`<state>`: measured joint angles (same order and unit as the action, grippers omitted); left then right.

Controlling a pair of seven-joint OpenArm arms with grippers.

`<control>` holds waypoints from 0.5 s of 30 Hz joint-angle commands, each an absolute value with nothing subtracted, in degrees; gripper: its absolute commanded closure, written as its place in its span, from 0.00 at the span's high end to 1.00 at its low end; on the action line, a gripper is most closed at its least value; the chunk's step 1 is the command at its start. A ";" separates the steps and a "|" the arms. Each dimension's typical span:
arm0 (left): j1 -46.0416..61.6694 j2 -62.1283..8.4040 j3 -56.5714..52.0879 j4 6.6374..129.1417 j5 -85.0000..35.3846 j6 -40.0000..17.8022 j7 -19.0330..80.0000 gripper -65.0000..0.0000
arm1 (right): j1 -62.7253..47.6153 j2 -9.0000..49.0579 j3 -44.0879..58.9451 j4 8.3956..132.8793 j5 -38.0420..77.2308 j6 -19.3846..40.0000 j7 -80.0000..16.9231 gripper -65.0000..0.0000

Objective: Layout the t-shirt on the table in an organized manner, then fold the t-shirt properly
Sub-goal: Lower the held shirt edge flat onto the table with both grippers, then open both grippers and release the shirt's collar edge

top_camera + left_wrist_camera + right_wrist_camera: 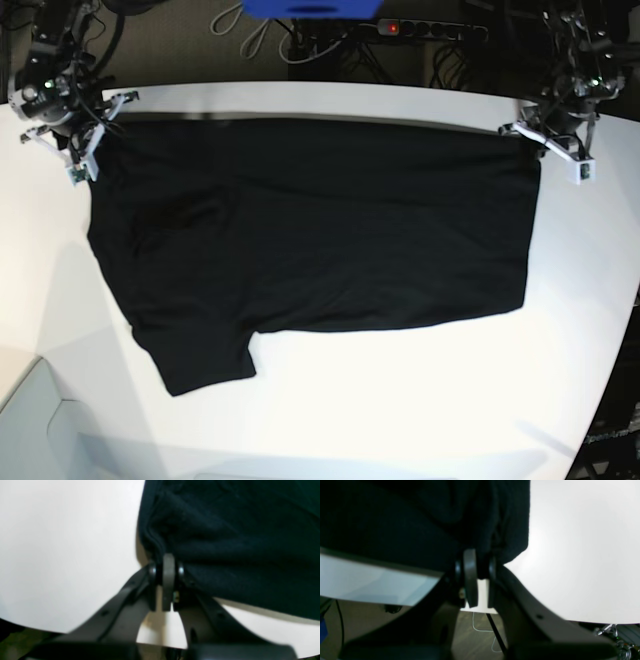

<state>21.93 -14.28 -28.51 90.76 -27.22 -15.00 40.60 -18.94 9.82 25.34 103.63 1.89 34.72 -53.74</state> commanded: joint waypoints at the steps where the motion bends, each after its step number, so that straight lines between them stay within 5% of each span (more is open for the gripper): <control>1: 22.02 -15.08 -28.88 91.82 -27.38 -15.08 41.10 0.01 | -18.86 10.59 25.71 104.75 1.71 34.42 -53.14 0.00; 8: 21.41 -14.99 -28.88 91.91 -27.38 -15.08 45.67 0.22 | -18.86 10.59 25.80 104.75 1.71 34.42 -53.14 0.33; 15: 21.85 -14.90 -28.88 94.73 -27.38 -15.08 45.76 0.39 | -18.51 10.59 26.51 104.84 1.71 34.42 -53.05 0.38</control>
